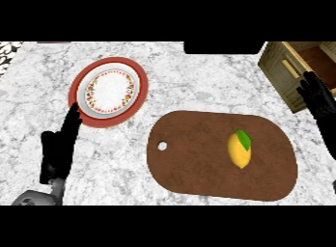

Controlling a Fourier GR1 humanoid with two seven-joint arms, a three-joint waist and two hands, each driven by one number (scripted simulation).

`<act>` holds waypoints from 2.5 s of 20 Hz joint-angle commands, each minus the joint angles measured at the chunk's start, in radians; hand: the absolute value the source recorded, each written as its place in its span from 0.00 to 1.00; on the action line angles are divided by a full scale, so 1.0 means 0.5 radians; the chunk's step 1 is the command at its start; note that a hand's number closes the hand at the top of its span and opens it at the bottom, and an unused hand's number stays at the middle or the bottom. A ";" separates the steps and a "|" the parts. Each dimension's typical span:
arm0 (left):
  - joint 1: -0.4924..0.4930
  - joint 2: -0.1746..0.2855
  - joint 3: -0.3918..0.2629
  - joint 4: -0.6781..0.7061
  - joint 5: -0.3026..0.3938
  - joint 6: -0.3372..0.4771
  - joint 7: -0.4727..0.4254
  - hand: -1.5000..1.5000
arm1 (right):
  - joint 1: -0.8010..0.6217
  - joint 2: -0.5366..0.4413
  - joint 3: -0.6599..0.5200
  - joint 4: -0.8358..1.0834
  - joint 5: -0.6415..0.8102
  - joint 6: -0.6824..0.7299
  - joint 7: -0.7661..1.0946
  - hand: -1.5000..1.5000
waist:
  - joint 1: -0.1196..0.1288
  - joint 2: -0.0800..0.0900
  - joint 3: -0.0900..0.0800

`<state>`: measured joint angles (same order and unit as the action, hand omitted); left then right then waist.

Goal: Pick the lemon from the cutting board and place it in the basket

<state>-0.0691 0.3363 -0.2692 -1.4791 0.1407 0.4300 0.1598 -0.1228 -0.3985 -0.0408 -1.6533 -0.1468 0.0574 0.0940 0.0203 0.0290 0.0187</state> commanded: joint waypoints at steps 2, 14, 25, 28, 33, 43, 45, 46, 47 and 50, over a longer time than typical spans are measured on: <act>0.059 -0.047 -0.054 0.039 0.032 -0.060 0.121 0.50 | -0.310 0.110 0.068 0.136 -0.197 0.171 0.008 1.00 | 0.008 -0.050 -0.036; 0.347 0.062 0.026 0.212 0.284 -0.407 0.116 0.50 | -0.390 0.600 1.025 -0.192 0.428 0.090 -0.111 0.00 | -0.022 -0.070 -0.042; 0.394 0.121 0.081 0.155 0.324 -0.476 0.114 0.50 | -1.110 -0.256 0.735 -0.475 0.919 0.563 0.801 0.00 | -0.083 -0.094 -0.049; 0.412 0.129 0.113 0.166 0.338 -0.477 0.121 0.50 | -1.202 -0.425 0.600 -0.539 0.723 0.833 0.923 0.00 | -0.082 -0.081 -0.044; 0.401 0.078 0.075 0.171 0.297 -0.460 0.085 0.50 | -1.441 -0.625 0.483 -0.396 0.251 1.351 1.123 0.00 | -0.068 -0.072 -0.047; 0.391 0.097 0.121 0.245 0.299 -0.536 0.040 0.50 | -1.604 -1.029 0.436 -0.352 -0.384 1.816 1.439 0.00 | -0.085 -0.073 -0.045; 0.357 0.028 0.101 0.225 0.282 -0.469 0.088 0.50 | -1.603 -1.025 0.462 -0.333 -0.415 1.784 1.468 0.00 | -0.070 -0.068 -0.043; 0.419 0.124 0.140 0.188 0.313 -0.550 0.093 0.50 | -1.562 -1.105 0.390 -0.309 -0.489 1.836 1.407 0.00 | -0.068 -0.069 -0.041; 0.327 0.031 0.082 0.196 0.245 -0.432 0.167 0.50 | -1.505 -1.055 0.443 -0.408 -0.484 1.760 1.440 0.00 | -0.081 -0.068 -0.040; 0.408 0.048 0.093 0.141 0.239 -0.477 0.092 0.50 | -1.469 -0.955 0.513 -0.423 -0.426 1.646 1.530 0.00 | -0.045 -0.063 -0.040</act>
<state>0.0798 0.3863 -0.1828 -1.4676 0.2856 0.1790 0.1662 -0.8640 -0.8903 0.2036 -1.8525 -0.3366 0.8788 0.7934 -0.0113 -0.0138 0.0091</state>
